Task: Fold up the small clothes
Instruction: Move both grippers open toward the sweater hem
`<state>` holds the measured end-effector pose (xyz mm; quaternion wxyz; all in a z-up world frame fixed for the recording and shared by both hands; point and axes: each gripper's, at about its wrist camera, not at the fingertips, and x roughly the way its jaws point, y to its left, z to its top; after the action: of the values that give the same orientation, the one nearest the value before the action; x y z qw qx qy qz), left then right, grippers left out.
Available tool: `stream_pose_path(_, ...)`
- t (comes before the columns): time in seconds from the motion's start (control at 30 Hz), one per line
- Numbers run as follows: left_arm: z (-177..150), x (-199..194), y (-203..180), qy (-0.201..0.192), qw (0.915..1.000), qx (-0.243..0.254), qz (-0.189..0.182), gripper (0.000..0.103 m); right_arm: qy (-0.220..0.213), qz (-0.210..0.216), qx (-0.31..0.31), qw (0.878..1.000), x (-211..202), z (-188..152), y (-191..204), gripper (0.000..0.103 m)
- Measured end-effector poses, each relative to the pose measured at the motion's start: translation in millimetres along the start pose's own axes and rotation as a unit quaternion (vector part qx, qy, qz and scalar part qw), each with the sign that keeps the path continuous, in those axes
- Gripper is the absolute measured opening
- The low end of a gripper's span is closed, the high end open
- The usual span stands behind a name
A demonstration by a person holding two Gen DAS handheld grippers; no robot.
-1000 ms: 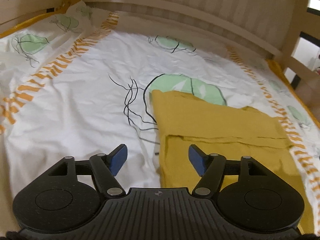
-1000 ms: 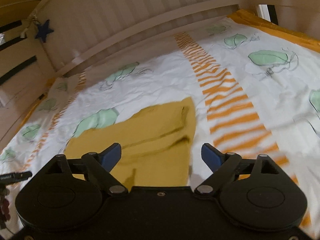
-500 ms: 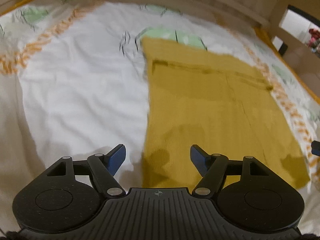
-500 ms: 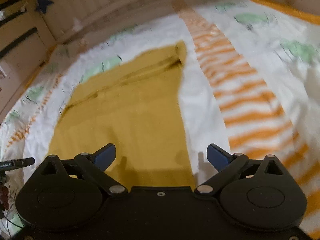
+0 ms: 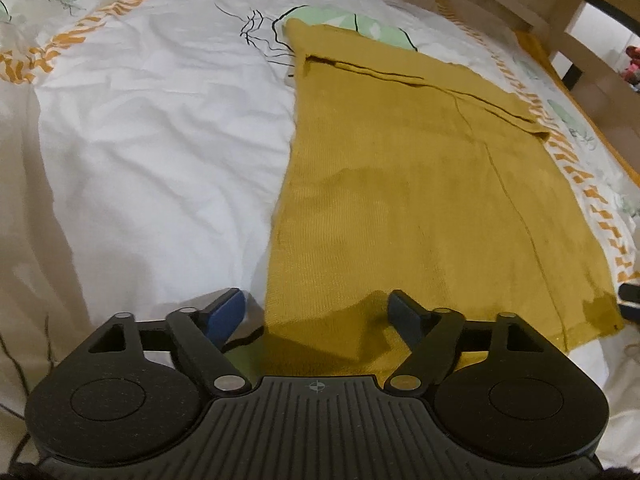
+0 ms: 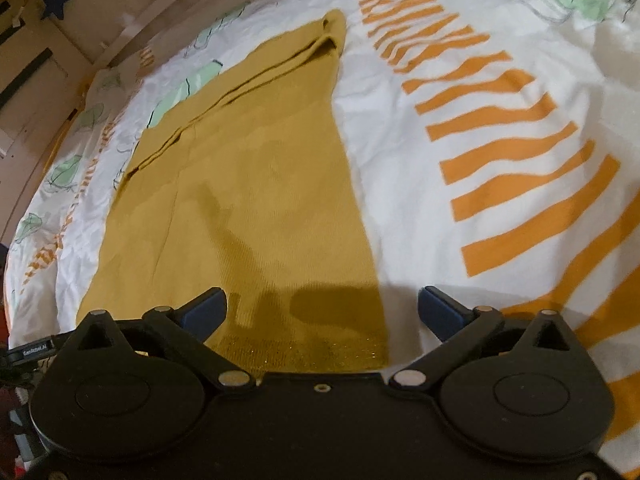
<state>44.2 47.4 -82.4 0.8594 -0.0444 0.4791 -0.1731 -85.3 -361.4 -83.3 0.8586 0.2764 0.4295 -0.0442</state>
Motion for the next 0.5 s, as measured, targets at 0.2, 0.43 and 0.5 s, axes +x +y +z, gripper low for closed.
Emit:
stream_pose_path(0.2, -4, 7, -9, 0.003, 0.9999, 0.014, -0.004, 0.102, 0.006, 0.008, 0.002, 1.0, 4, -2, 0, 0.103)
stream_pose_path(0.43, 0, 11, -14, 0.004, 0.9996, 0.026, -0.009, 0.101, 0.006, 0.02, 0.011, 1.0, 5, 0, -2, 0.103)
stream_pose_path(0.5, 0, 9, -12, 0.002, 0.9995, 0.024, -0.02, 0.1, 0.004, 0.024, 0.014, 1.0, 5, 0, -3, 0.103)
